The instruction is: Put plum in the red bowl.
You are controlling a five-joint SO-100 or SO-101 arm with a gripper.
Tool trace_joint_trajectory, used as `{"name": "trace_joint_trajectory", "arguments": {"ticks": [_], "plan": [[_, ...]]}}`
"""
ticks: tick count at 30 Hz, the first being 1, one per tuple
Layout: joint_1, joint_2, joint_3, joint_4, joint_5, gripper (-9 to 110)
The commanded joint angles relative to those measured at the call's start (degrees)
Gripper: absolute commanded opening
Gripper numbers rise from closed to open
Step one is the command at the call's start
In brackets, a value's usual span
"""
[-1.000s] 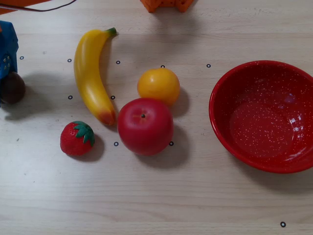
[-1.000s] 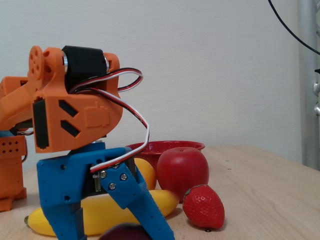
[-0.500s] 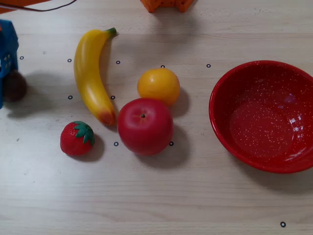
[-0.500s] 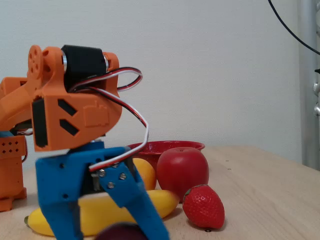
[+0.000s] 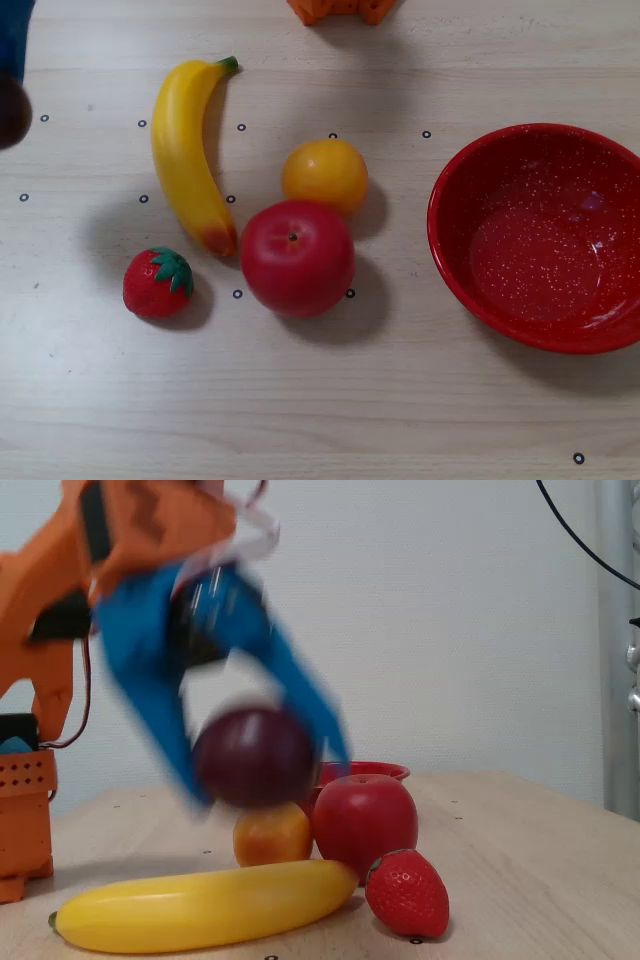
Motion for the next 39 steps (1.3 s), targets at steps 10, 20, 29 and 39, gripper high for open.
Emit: {"name": "trace_joint_trajectory", "arguments": {"ticks": [10,20,29,39], "plan": [[23.1,45.1,28.8,0.7,-22.4,0],[53.5,68.3,50.7,-7.9,-37.4,0],[69.9,69.3,69.1,-30.4,-31.1,0],[73.6,47.4,62.1,-33.7,-20.0,0]]}}
